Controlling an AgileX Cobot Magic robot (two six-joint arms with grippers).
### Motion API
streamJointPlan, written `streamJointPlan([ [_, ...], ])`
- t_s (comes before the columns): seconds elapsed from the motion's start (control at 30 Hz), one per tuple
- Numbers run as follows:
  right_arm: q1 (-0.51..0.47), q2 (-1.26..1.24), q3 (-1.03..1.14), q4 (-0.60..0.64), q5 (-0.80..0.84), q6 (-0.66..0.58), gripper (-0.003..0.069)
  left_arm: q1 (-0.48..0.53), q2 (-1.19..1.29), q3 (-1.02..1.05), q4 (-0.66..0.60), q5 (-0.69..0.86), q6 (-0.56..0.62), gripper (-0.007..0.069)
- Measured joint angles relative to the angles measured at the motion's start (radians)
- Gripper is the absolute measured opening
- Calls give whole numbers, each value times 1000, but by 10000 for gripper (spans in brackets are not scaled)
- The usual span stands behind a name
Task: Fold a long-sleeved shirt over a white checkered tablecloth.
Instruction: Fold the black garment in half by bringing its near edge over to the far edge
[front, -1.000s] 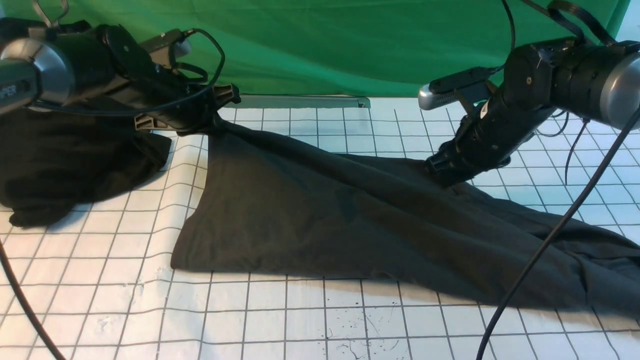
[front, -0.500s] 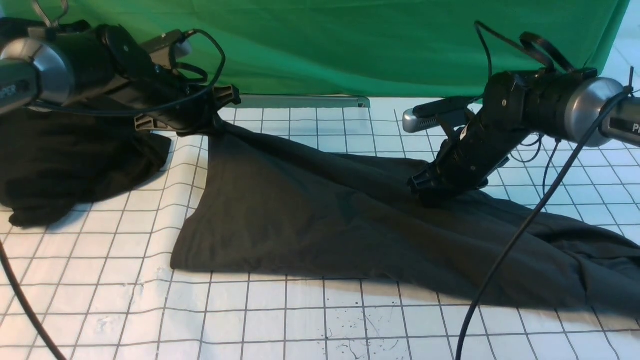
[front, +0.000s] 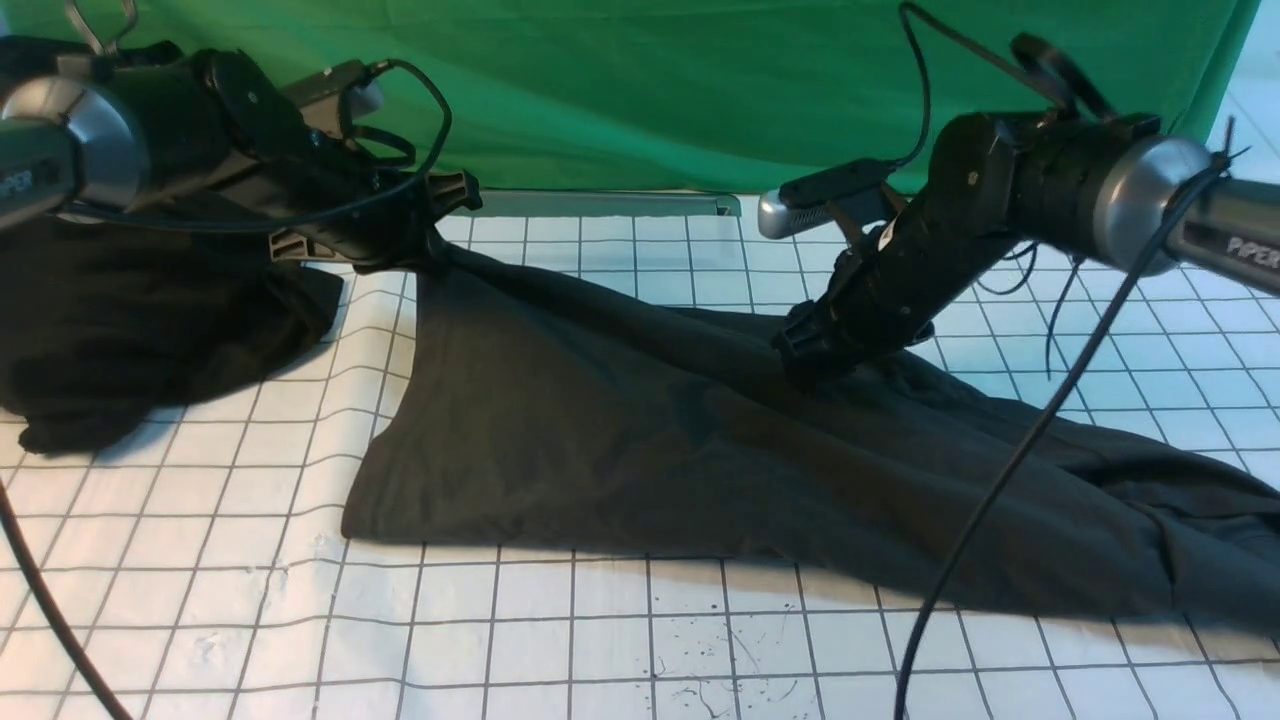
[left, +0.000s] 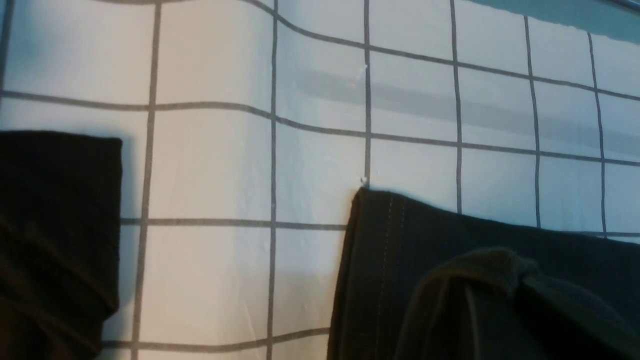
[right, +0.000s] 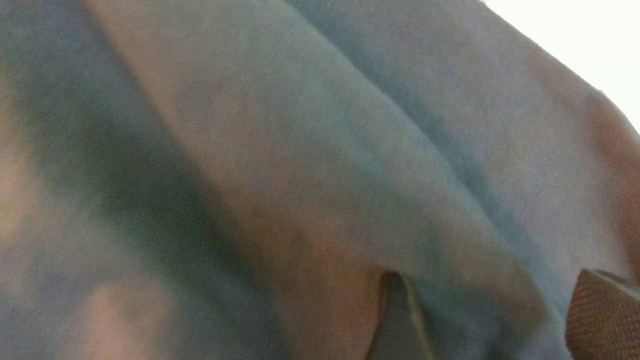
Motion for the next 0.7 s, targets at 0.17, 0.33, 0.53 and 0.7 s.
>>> streamJointPlan([
  [0.17,0,25,0,1,-23,6,412,0,0,0,2,6,4,15],
  [0.33,0,28,0,5,-26,7,408,0,0,0,9,9,5,15],
  [0.53,0,28,0,6,-28,8,253,0,0,0,10,11,5,15],
  [0.7,0,28,0,6,-36,11,118,0,0,0,19,13,5,15],
])
